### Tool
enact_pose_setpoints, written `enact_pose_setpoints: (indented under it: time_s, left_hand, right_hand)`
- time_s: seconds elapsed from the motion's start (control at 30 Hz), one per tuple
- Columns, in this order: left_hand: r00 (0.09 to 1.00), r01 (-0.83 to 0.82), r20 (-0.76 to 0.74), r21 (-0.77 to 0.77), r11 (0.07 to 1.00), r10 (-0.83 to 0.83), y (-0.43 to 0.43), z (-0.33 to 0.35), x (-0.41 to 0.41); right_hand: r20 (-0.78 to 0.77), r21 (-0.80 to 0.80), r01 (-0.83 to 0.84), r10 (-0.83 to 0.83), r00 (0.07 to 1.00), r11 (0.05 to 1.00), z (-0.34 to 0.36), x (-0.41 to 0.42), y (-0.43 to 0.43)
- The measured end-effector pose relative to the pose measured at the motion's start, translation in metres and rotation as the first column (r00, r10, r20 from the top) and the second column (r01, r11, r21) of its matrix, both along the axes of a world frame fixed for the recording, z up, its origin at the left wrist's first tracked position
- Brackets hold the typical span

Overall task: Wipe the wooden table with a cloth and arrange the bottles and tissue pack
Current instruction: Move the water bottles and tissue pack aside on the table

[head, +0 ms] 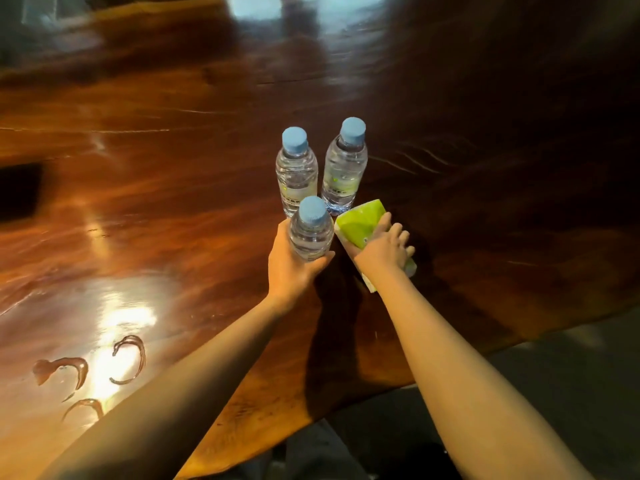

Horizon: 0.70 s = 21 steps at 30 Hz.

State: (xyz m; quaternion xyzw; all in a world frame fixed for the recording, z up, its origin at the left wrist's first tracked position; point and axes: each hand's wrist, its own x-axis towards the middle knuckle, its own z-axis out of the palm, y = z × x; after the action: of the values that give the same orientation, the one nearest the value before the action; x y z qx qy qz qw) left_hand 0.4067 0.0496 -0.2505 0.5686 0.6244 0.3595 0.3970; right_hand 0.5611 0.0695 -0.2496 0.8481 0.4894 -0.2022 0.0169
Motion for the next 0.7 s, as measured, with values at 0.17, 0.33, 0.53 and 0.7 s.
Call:
enact_pose_setpoints:
  time_s: [0.17, 0.33, 0.53, 0.7]
  left_hand:
    - [0.997, 0.05, -0.059, -0.004, 0.999, -0.05, 0.001, -0.002, 0.004]
    - [0.996, 0.051, -0.07, -0.033, 0.998, -0.053, 0.0, -0.004, -0.002]
    - [0.991, 0.117, -0.058, -0.086, 0.989, -0.122, -0.002, 0.0, -0.011]
    - [0.97, 0.182, -0.146, -0.108, 0.977, -0.197, -0.006, 0.015, -0.026]
  right_hand:
    - [-0.04, -0.041, 0.003, -0.005, 0.999, 0.999, 0.0, 0.001, 0.002]
    - [-0.06, -0.055, -0.014, 0.011, 0.998, 0.998, 0.0, 0.003, 0.0]
    - [-0.09, -0.04, -0.022, 0.018, 0.996, 0.999, 0.004, 0.001, -0.006]
    - [-0.016, 0.023, -0.072, 0.072, 0.997, 0.997, 0.014, -0.014, -0.024]
